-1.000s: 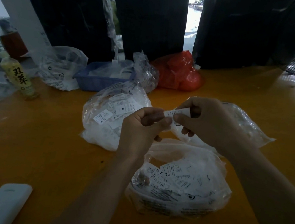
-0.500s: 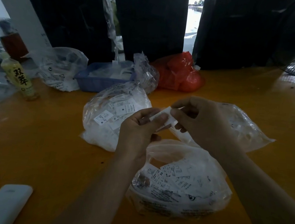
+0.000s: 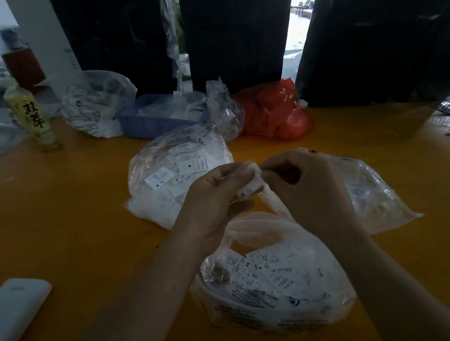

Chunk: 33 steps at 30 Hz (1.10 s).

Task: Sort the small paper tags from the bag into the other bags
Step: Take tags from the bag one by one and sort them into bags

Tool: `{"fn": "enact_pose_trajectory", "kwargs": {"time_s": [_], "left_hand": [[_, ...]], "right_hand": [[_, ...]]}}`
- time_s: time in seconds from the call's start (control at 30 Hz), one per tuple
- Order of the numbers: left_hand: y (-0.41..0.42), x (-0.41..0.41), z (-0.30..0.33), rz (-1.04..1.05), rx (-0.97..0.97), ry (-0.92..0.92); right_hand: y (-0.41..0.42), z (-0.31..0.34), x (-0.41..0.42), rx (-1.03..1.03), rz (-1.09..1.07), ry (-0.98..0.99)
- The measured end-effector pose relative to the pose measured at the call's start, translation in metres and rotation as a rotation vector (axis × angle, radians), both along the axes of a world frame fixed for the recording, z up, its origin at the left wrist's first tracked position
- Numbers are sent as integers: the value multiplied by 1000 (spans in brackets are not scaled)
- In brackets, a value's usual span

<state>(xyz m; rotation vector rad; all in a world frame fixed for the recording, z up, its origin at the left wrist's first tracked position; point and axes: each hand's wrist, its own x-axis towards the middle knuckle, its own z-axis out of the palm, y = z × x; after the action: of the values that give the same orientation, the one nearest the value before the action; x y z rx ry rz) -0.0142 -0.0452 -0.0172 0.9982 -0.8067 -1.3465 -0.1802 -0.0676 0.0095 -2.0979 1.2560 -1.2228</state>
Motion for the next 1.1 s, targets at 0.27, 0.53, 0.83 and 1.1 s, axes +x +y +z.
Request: {"fn": "enact_pose_trajectory", "kwargs": {"time_s": [0.27,0.53,0.83,1.1], "left_hand": [[-1,20,5,98,-234,-578],[-12,72,5,522,-279,-1139],[-22,83,-22,330,27,-1818],[-22,74,-16,215,-72,-1708]], "right_hand": [[-8,1,-7,112,66,-10],[-31,4,-38,115,-199,515],[-64,-52,-62,278,-226,997],[-62,-36,-61,309,-283,911]]}}
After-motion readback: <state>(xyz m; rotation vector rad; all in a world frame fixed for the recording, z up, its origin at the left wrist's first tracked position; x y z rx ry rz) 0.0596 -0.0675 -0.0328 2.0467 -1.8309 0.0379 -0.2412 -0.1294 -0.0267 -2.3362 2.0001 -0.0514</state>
